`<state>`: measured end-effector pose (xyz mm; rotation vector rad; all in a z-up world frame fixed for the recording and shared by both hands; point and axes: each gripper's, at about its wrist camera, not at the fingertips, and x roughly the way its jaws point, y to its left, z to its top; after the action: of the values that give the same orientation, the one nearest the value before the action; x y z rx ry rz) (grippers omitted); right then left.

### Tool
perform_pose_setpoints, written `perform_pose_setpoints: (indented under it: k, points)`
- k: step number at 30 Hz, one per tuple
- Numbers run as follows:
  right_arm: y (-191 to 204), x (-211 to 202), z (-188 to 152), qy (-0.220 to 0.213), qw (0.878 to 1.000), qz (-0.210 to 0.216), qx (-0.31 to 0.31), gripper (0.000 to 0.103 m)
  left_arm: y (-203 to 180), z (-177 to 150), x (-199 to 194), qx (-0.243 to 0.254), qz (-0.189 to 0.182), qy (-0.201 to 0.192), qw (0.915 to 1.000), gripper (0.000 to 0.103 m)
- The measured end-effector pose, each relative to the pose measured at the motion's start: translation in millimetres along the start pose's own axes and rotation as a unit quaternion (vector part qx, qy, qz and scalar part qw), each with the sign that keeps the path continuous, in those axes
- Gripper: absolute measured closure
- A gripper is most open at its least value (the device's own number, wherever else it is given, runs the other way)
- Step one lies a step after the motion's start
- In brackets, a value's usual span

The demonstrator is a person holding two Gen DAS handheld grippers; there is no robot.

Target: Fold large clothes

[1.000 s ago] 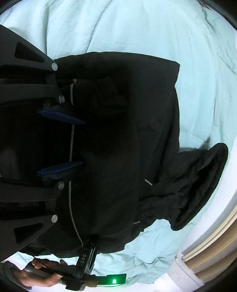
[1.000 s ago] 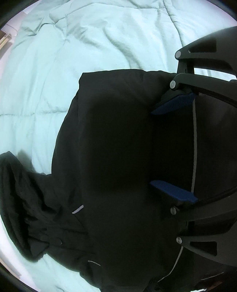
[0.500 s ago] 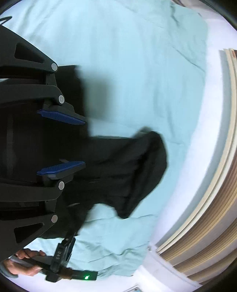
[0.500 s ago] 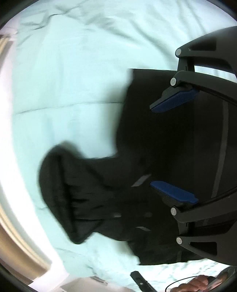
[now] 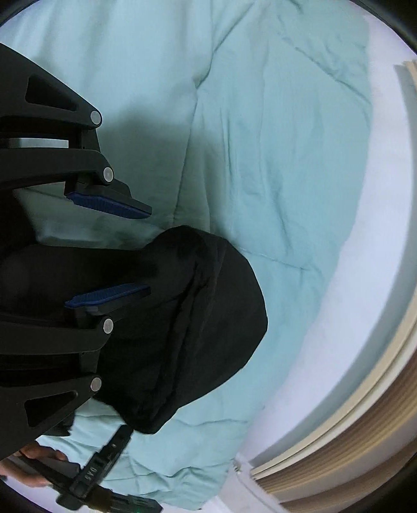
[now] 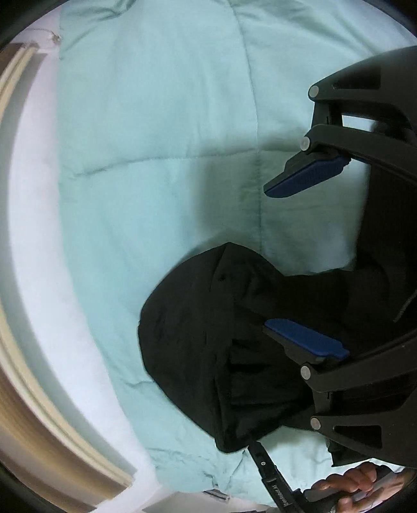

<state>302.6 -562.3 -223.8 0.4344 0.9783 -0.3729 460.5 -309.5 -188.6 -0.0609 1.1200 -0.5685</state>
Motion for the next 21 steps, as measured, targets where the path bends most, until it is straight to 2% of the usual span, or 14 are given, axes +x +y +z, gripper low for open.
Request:
perform_pose_setpoints:
  k: [5, 9, 10, 11, 12, 14, 17, 19, 21]
  points:
    - [0.1, 37.6, 12.2, 0.018, 1.000, 0.014, 0.007, 0.023, -0.2, 11.8, 22.9, -0.004, 0.000, -0.007, 1.0000, 0.060]
    - [3.7, 59.5, 18.7, 0.024, 0.999, 0.034, 0.009, 0.025, 8.5, 22.2, 34.0, -0.031, -0.006, -0.012, 0.9994, 0.061]
    - [4.6, 61.8, 20.1, 0.022, 0.999, 0.028, 0.006, 0.044, 12.1, 23.8, 34.9, -0.039, -0.009, -0.016, 0.9991, 0.073]
    - [8.2, 68.4, 21.9, 0.018, 1.000, 0.015, 0.002, 0.078, 14.3, 24.5, 35.3, -0.043, -0.014, -0.018, 0.9988, 0.090]
    - [7.4, 68.4, 23.6, 0.012, 1.000, 0.002, 0.000, 0.088, 19.9, 24.2, 30.7, -0.048, -0.027, -0.025, 0.9982, 0.090]
    - [-1.2, 54.9, 23.0, -0.010, 1.000, 0.021, 0.017, 0.094, 27.4, 21.3, 11.2, -0.050, -0.057, -0.055, 0.9956, 0.094]
    - [-11.3, 27.5, 18.0, -0.052, 0.998, 0.039, 0.010, 0.094, 34.4, 9.7, -19.8, -0.043, -0.096, -0.084, 0.9909, 0.093]
    - [-5.1, 31.4, 14.7, -0.052, 0.998, 0.024, -0.011, 0.094, 39.7, 4.8, -12.4, -0.045, -0.083, -0.068, 0.9932, 0.093]
    - [-4.5, 55.0, 12.0, -0.032, 0.999, 0.006, -0.021, 0.094, 53.0, 2.2, 20.1, -0.066, -0.058, -0.017, 0.9960, 0.093]
